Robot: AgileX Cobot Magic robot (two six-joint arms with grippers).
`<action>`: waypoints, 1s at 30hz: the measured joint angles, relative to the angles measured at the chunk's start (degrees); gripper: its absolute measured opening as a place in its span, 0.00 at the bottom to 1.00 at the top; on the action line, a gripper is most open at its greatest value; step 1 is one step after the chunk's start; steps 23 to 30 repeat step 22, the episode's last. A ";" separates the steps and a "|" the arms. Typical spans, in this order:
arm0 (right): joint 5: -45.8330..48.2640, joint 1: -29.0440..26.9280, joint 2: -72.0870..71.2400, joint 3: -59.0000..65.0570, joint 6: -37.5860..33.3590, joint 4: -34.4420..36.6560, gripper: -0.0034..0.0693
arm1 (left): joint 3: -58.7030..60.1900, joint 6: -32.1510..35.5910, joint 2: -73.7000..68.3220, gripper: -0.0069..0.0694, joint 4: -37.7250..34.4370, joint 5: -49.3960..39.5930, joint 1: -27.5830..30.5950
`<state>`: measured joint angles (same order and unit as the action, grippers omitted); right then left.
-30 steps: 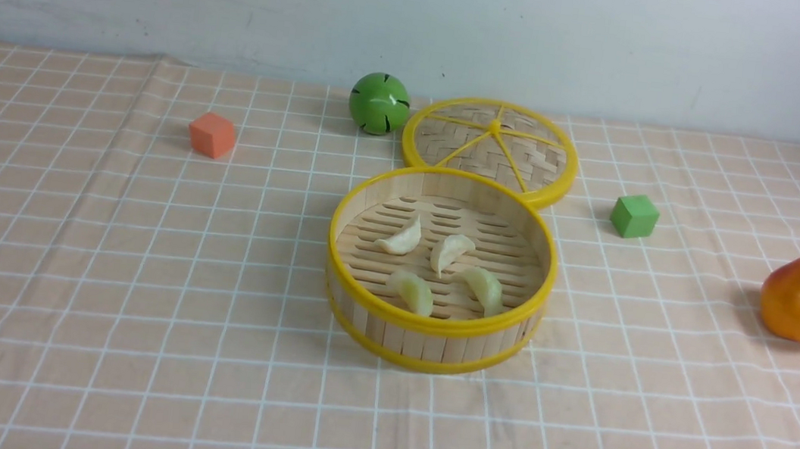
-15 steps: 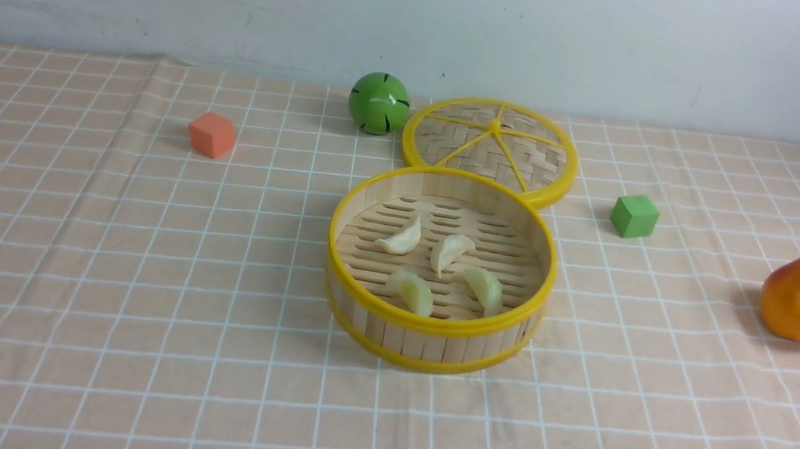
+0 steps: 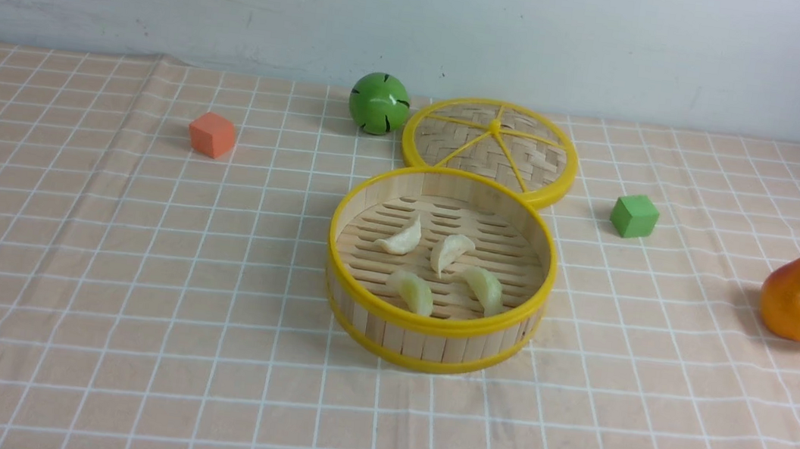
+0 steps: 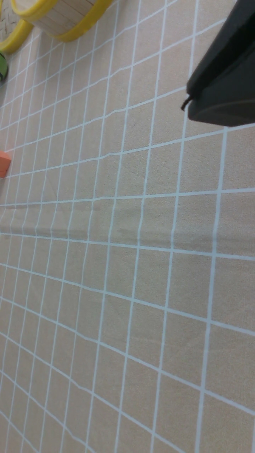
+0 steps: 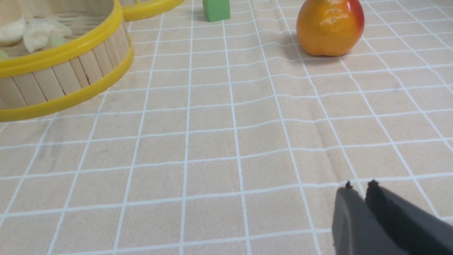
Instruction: Put the dumplings into the steamer on the table with the brown tablecloth.
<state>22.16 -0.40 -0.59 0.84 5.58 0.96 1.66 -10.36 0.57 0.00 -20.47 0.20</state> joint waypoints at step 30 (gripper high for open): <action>0.00 0.00 0.00 0.00 0.00 0.00 0.17 | 0.00 0.00 0.00 0.07 0.00 0.00 0.00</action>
